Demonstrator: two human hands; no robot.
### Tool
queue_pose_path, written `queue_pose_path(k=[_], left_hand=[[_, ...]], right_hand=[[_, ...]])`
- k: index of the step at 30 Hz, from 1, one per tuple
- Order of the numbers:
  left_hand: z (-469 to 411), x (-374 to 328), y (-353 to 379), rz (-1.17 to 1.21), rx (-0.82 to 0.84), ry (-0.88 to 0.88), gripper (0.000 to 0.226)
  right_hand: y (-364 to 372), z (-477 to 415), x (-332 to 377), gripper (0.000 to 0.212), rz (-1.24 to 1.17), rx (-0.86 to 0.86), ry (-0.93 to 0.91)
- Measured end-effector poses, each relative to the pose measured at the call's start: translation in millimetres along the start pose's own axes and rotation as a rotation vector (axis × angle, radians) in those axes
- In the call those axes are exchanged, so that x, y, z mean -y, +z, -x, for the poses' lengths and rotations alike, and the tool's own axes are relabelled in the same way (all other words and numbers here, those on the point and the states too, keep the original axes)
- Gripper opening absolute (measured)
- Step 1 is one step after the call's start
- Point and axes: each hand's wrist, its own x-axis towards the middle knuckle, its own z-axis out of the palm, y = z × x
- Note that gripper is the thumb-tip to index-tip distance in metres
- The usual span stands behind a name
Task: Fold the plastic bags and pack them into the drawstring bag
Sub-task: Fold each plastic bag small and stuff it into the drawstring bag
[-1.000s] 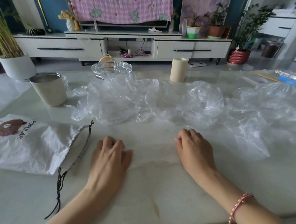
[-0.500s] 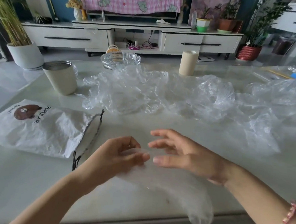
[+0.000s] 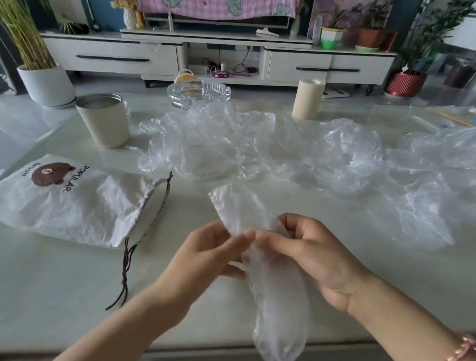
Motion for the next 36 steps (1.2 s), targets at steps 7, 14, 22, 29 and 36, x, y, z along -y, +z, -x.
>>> queue_pose_path(k=[7,14,22,29,36], left_hand=[[-1,0,-6,-0.093,0.004,0.049,0.022],[-5,-3,-12,0.157,-0.073,-0.073,0.019],[8,1,-6,0.129,0.152,-0.283,0.032],[9,0,-12,0.119,-0.001,-0.228,0.021],[9,6,-5,0.052,-0.054,-0.116,0.015]], right_hand=[[1,-1,2,0.017,-0.028,0.103,0.041],[8,-5,3,0.053,-0.019,0.005,-0.015],[13,-1,2,0.051,0.036,-0.018,-0.143],[-5,17,-9,0.069,1.091,-0.010,-0.755],[23,27,-22,0.009,0.907,0.101,-0.955]])
